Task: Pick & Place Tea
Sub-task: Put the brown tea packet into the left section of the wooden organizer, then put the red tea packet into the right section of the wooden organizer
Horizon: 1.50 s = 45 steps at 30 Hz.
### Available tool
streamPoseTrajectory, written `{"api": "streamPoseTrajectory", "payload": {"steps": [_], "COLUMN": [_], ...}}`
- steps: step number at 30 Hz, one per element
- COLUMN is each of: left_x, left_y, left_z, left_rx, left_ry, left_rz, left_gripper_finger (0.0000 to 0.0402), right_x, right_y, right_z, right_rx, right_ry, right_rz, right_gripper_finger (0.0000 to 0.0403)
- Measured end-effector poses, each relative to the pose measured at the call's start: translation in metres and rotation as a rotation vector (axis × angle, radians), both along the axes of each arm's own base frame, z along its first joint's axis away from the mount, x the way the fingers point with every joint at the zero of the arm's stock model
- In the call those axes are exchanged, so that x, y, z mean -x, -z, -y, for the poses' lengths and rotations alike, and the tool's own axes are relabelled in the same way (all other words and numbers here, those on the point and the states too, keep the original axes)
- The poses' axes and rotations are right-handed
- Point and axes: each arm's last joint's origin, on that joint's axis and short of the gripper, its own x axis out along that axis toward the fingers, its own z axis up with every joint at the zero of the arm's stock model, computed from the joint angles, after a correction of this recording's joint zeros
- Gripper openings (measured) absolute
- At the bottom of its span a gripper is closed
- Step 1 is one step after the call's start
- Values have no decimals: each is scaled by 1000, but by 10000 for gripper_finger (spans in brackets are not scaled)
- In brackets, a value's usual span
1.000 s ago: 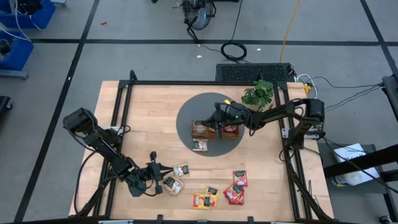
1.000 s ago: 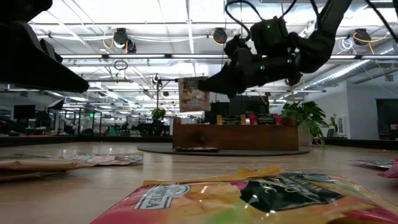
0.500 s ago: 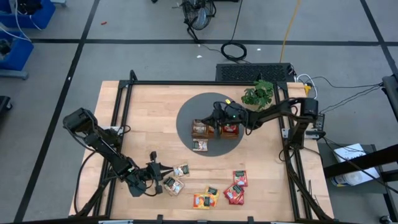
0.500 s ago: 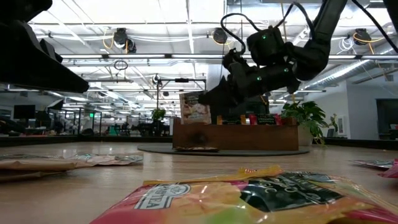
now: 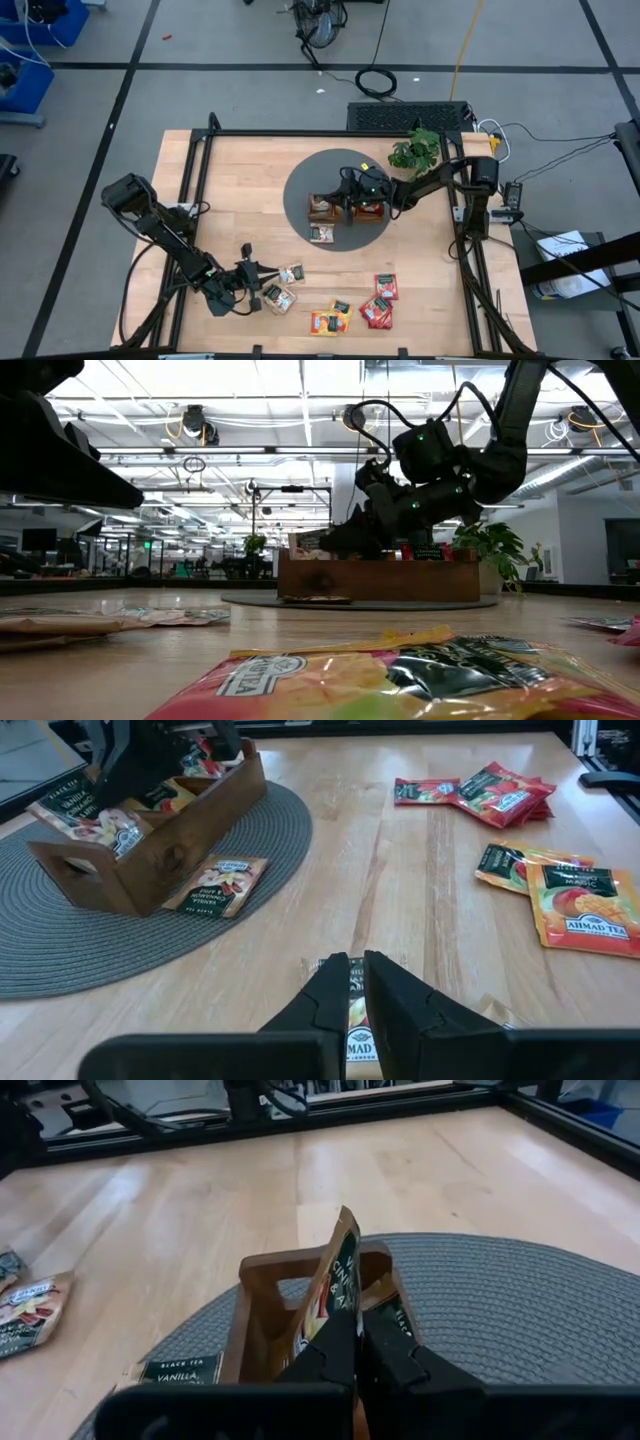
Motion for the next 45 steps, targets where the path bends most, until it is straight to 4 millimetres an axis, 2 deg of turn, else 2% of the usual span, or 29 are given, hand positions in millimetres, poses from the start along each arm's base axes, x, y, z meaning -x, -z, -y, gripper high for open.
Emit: {"api": "streamPoseTrajectory", "payload": {"steps": [9,20,25,30,34,38,41,45], "left_x": [0,0,0,0,-1,-4,-9,-19], "left_y": [0,0,0,0,1,1,0,-3], "left_z": [0,0,0,0,1,-1,-3,-7], "left_rx": [2,1,3,3,47,85,138,216], "left_ry": [-1,0,-1,-1,24,61,57,103], "left_rz": [1,1,1,1,-18,-45,-40,-70], "left_gripper_finger": [42,42,42,42,42,42,42,42], "right_x": [0,-1,0,0,3,12,21,36], "right_y": [0,0,-6,-20,-27,-37,-46,-59], "right_z": [-1,-3,-2,-5,-11,-28,-56,-99], "right_rx": [-66,-67,-28,-1,2,-59,-17,69], "right_ry": [38,83,105,86,-21,-105,-249,-323], "right_rz": [2,0,17,58,28,-87,-181,-261], "right_gripper_finger": [5,95,122,127,115,65,14,12]}}
